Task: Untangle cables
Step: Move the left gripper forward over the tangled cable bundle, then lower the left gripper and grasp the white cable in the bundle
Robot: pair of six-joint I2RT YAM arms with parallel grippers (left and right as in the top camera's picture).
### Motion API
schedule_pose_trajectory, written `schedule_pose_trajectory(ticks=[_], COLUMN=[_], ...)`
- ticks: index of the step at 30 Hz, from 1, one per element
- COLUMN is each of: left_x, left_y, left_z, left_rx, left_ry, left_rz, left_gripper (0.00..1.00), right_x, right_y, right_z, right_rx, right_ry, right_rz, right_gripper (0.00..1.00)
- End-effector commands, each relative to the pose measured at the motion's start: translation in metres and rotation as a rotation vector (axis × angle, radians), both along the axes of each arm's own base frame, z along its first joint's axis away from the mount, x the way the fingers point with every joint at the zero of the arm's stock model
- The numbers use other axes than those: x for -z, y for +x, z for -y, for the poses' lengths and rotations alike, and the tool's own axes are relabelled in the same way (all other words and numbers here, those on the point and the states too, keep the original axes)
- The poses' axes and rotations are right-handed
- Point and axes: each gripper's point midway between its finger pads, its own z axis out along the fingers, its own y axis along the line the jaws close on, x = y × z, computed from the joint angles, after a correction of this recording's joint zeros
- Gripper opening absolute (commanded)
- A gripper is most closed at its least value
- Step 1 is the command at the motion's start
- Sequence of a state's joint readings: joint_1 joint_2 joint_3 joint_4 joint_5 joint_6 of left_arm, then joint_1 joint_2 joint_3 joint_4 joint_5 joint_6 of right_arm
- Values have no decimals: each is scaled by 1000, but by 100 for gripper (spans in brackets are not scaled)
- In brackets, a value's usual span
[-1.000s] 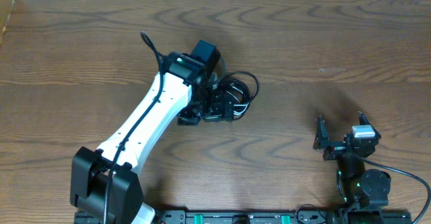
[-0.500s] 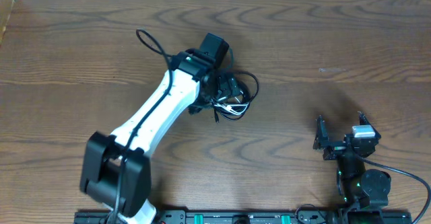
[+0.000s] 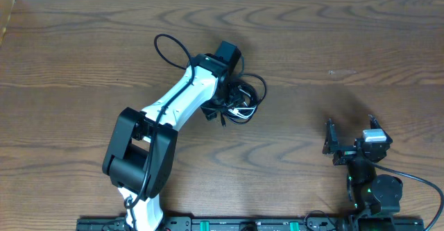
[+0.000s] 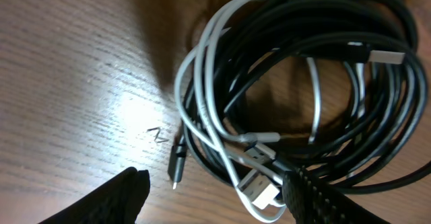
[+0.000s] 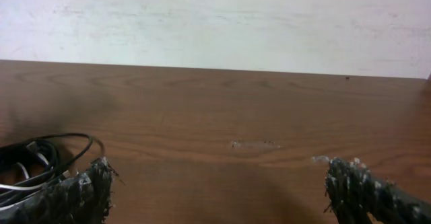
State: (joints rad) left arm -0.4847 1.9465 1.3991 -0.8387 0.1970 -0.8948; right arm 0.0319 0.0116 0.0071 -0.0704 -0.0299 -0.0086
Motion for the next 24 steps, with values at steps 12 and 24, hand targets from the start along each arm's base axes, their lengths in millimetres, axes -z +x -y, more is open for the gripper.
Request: schedule_pose_trajectory(ticks=[12,24], left_x=[2,4], left_y=[-1,0], left_z=[38,35], left_rx=[-82,-71], left_ry=[-33,19], left_rz=[41,76], left_gripper=[69,69], right_x=[0,0], right_y=[0,0], right_z=[1,1], right_rx=[6,6], right_ry=[-7,-7], right_rz=[1,1], right_gripper=[99,99])
